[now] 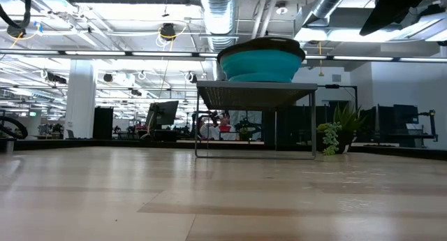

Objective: Pick & Place Fruit
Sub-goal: Put the left peach into the strainer bowl

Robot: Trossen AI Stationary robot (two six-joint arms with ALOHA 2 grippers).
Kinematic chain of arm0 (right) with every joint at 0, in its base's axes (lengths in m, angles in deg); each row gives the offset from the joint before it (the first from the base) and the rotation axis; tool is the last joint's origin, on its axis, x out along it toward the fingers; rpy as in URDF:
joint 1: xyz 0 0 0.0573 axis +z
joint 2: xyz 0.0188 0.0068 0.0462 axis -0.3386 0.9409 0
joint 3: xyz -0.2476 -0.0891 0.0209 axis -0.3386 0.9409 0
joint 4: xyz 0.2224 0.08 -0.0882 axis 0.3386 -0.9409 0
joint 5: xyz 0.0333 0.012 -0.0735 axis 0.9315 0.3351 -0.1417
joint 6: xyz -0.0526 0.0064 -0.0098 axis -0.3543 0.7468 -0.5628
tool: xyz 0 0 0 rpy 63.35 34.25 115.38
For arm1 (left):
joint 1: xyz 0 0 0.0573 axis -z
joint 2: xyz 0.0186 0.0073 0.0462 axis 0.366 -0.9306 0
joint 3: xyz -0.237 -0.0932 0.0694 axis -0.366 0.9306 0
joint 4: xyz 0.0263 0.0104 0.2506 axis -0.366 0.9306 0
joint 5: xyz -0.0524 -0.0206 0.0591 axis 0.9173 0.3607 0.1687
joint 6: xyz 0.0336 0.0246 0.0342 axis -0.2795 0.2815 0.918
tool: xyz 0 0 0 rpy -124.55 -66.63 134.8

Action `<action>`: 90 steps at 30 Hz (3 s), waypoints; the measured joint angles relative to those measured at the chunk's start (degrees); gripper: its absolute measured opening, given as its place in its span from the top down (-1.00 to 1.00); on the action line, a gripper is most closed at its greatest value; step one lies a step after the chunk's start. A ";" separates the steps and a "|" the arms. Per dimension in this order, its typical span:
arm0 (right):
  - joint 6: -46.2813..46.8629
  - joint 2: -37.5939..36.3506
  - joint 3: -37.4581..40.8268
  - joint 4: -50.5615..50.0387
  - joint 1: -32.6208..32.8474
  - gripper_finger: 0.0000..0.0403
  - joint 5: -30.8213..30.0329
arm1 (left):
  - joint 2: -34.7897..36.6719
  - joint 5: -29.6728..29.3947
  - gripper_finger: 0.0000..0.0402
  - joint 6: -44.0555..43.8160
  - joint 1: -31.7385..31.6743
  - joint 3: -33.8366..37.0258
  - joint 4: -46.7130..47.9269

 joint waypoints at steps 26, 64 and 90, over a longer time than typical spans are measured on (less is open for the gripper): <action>0.15 0.01 0.00 0.00 0.00 1.00 0.00 | 0.02 4.20 -0.48 15.12 0.68 10.39 -5.45; 0.13 0.02 0.00 0.00 0.00 1.00 0.01 | 0.00 6.36 0.32 14.38 0.66 18.01 -16.27; 0.02 0.02 0.00 0.00 0.00 1.00 0.02 | 0.00 6.36 0.37 10.16 0.66 18.01 -16.59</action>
